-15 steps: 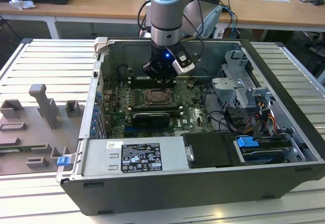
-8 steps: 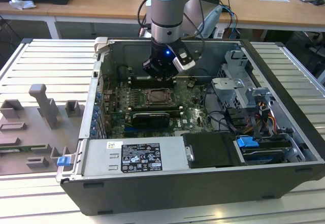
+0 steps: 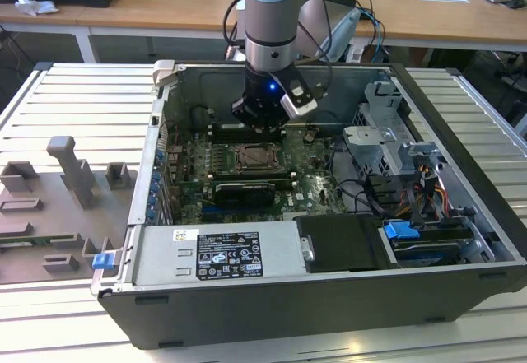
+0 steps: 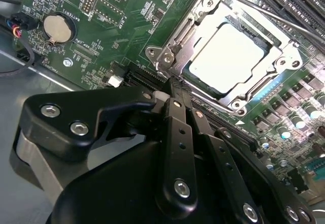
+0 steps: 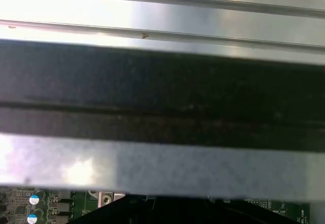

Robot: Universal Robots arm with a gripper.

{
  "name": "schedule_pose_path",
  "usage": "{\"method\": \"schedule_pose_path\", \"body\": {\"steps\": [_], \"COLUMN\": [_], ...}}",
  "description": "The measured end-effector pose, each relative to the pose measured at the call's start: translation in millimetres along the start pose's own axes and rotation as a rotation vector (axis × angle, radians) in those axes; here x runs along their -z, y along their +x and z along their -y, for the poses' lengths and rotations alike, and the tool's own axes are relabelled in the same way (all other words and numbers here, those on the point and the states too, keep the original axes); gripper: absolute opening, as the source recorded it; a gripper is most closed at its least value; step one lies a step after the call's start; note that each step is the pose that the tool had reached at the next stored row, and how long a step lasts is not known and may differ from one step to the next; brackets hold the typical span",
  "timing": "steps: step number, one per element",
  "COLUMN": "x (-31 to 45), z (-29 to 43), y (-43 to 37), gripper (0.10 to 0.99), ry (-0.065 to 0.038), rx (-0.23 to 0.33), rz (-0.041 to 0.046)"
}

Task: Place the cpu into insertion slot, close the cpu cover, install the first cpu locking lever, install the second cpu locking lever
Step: 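Install the first cpu locking lever, then install the second cpu locking lever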

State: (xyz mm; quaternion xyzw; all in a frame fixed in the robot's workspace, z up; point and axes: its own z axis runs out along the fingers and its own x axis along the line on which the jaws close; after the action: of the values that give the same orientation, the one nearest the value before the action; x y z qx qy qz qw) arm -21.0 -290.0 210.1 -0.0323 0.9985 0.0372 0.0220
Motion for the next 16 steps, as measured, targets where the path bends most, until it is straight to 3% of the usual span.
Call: {"method": "schedule_pose_path", "body": {"steps": [16], "x": [0.7], "z": [8.4], "y": [0.5], "gripper": [0.106], "ry": [0.0], "rx": [0.0], "rz": [-0.0002]}}
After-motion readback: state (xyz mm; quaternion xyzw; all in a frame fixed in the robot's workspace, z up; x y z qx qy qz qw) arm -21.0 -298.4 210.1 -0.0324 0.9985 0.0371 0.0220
